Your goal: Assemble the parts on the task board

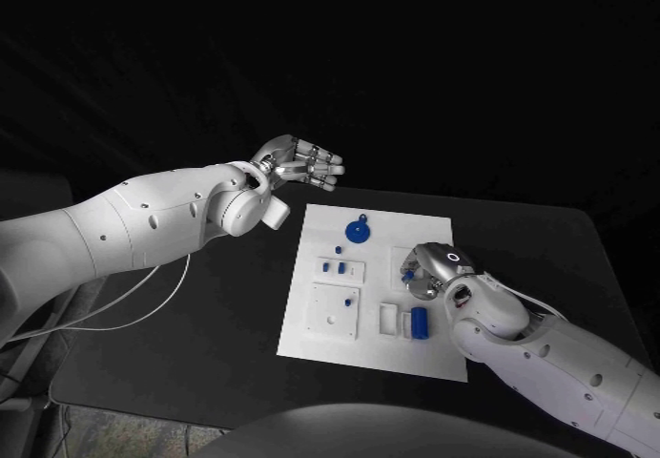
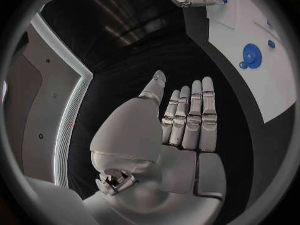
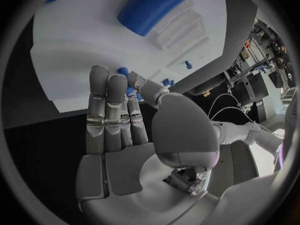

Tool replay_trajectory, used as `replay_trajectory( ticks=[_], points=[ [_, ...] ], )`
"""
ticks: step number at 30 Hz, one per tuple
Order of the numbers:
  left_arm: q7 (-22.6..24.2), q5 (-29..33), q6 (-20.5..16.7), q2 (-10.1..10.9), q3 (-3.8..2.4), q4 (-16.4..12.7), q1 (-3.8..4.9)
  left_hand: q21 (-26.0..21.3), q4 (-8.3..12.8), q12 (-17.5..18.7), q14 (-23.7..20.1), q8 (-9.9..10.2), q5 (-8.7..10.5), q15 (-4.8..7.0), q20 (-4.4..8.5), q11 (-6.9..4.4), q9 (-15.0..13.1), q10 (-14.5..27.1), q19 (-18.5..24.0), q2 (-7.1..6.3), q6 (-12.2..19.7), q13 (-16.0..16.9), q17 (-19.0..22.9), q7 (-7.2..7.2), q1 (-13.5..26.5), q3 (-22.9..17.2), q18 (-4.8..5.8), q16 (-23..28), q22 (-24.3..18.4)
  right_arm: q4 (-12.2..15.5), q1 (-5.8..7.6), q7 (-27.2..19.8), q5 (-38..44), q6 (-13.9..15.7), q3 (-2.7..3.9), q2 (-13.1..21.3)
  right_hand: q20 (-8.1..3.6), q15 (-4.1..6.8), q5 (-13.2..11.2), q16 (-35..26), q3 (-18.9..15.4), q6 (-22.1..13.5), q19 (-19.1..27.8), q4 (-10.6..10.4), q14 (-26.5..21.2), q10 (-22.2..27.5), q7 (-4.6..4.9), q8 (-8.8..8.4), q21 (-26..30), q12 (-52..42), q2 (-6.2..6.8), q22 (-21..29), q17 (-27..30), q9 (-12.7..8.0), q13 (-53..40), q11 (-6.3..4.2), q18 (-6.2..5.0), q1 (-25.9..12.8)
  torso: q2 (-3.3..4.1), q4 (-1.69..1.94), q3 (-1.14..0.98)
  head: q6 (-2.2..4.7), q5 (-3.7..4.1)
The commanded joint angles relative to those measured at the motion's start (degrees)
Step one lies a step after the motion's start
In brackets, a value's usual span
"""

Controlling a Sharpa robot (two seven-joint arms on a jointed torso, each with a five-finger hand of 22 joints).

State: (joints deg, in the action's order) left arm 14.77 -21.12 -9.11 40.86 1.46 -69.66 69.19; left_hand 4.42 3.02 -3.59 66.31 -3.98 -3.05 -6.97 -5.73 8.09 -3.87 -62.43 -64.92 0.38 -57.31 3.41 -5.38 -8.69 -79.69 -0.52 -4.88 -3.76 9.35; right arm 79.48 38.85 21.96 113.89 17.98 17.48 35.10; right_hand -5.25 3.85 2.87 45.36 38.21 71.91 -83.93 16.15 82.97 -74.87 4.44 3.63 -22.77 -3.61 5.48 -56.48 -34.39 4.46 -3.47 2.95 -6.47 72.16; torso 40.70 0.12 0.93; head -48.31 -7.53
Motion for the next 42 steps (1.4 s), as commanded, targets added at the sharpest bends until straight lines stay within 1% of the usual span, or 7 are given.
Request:
replay_trajectory(
  ticks=[1, 14, 21, 28, 31, 37, 42],
  points=[
    [0.87, 0.97, 1.07, -0.1, -0.05, -0.05, 0.07, 0.22, -0.37, -0.16, -0.45, 0.25, 0.09, -0.03, -0.18, -0.04, -0.01, 0.37, 0.09, 0.22, -0.12, 0.04, -0.03, -0.03, 0.3, -0.01, -0.54, 0.22, -0.05, 1.04, 0.02, 0.25, 0.75, 2.66, -0.04, 0.16, -0.38, 0.35, -0.09, -0.07, 0.41, 0.65, -0.86, -0.08, 0.09, -3.79, -0.04, 0.09, -0.37, -0.26, -0.29, -0.37, -0.08, 0.07, -0.41, -1.82, -0.31, -0.06, 0.0, 0.0, -0.08, 0.02, -0.01],
    [0.81, 0.8, 0.77, -0.17, -0.05, -0.02, 0.08, 0.31, -0.38, -0.16, -0.48, 0.26, 0.11, -0.03, -0.19, -0.02, 0.0, 0.39, 0.11, 0.33, 0.0, 0.04, -0.16, -0.07, 0.29, 0.04, -0.56, 0.22, -0.18, 9.71, 1.31, -0.23, 0.4, 3.02, 2.32, 3.82, -0.55, 0.47, -0.09, -0.33, 0.42, 1.2, -0.89, -0.3, 0.23, -4.34, -0.2, 0.06, -0.57, -0.21, -0.1, -1.98, -0.43, 0.18, -0.38, -2.0, -0.14, -0.01, -0.05, -0.11, 0.04, 0.03, -0.03],
    [0.76, 0.5, 0.65, -0.42, -0.06, 0.02, 0.08, 0.33, -0.34, -0.16, -0.47, 0.26, 0.11, -0.03, -0.18, -0.03, 0.0, 0.39, 0.1, 0.41, 0.04, 0.04, -0.17, -0.08, 0.16, 0.01, -0.57, 0.22, -0.19, 12.06, 1.66, -1.82, -0.82, 2.07, 2.64, 2.91, -0.55, 0.49, -0.09, -0.39, 0.32, 1.26, -0.88, -0.4, 0.23, -4.45, -0.21, 0.06, -0.43, -0.17, -0.07, -2.38, -0.56, 0.19, -0.35, -2.03, -0.21, -0.06, -0.05, -0.07, 0.04, 0.13, -0.46],
    [0.8, 0.1, 0.42, -1.26, -0.06, 0.46, 0.08, 0.36, -0.28, -0.16, -0.47, 0.25, 0.08, -0.03, -0.17, -0.03, 0.0, 0.4, 0.11, 0.53, 0.05, 0.03, -0.18, -0.08, 0.0, -0.02, -0.58, 0.22, -0.22, 11.68, 1.71, -3.34, -0.84, 2.0, -0.3, -0.29, -0.54, 0.49, -0.1, -0.43, 0.12, 1.24, -0.89, -0.39, 0.23, -4.47, -0.2, 0.06, -0.12, -0.18, -0.13, -2.58, -0.65, 0.2, -0.34, -2.04, -0.24, 0.02, -0.1, 0.27, 0.06, -0.07, -1.02],
    [0.81, -0.34, 0.32, -1.91, -0.05, 0.8, 0.09, 0.37, -0.28, -0.17, -0.46, 0.25, 0.09, -0.02, -0.17, -0.04, 0.0, 0.36, 0.11, 0.56, 0.04, 0.03, -0.19, -0.09, -0.02, -0.02, -0.59, 0.21, -0.22, 10.96, 1.72, -4.01, -0.11, 2.26, -2.96, -2.07, -0.54, 0.49, -0.1, -0.44, 0.12, 1.25, -0.91, -0.36, 0.24, -4.47, -0.2, 0.06, -0.05, -0.18, -0.13, -2.61, -0.66, 0.2, -0.34, -2.04, -0.26, 0.03, -0.05, 0.32, 0.1, -0.3, -1.99],
    [1.02, -0.66, -0.01, -2.88, -0.06, 1.08, 0.09, 0.4, -0.3, -0.18, -0.4, 0.26, 0.07, 0.01, -0.16, -0.06, 0.0, 0.32, 0.12, 0.63, 0.05, 0.04, -0.21, -0.09, -0.08, -0.01, -0.58, 0.2, -0.23, 9.12, 1.49, -5.08, 0.02, 2.62, -6.4, -4.83, -0.57, 0.51, -0.1, -0.52, 0.13, 1.3, -1.0, -0.23, 0.25, -4.52, -0.22, 0.07, 0.21, -0.17, -0.08, -2.78, -0.7, 0.21, -0.33, -2.04, -0.34, 0.06, -0.02, 0.42, 0.25, -0.8, -3.41],
    [1.18, -0.75, 0.0, -3.62, -0.07, 1.37, 0.09, 0.43, -0.3, -0.18, -0.34, 0.25, 0.07, 0.03, -0.14, -0.07, 0.0, 0.27, 0.09, 0.65, 0.05, 0.03, -0.23, -0.07, -0.09, -0.01, -0.59, 0.2, -0.22, 7.49, 1.07, -5.49, 0.06, 2.21, -8.13, -6.58, -0.57, 0.52, -0.09, -0.58, 0.16, 1.26, -1.06, -0.17, 0.26, -4.52, -0.2, 0.05, 0.55, -0.17, -0.12, -2.83, -0.73, 0.18, -0.33, -2.03, -0.46, 0.04, -0.04, 0.32, 0.16, -1.11, -4.09]
  ],
)
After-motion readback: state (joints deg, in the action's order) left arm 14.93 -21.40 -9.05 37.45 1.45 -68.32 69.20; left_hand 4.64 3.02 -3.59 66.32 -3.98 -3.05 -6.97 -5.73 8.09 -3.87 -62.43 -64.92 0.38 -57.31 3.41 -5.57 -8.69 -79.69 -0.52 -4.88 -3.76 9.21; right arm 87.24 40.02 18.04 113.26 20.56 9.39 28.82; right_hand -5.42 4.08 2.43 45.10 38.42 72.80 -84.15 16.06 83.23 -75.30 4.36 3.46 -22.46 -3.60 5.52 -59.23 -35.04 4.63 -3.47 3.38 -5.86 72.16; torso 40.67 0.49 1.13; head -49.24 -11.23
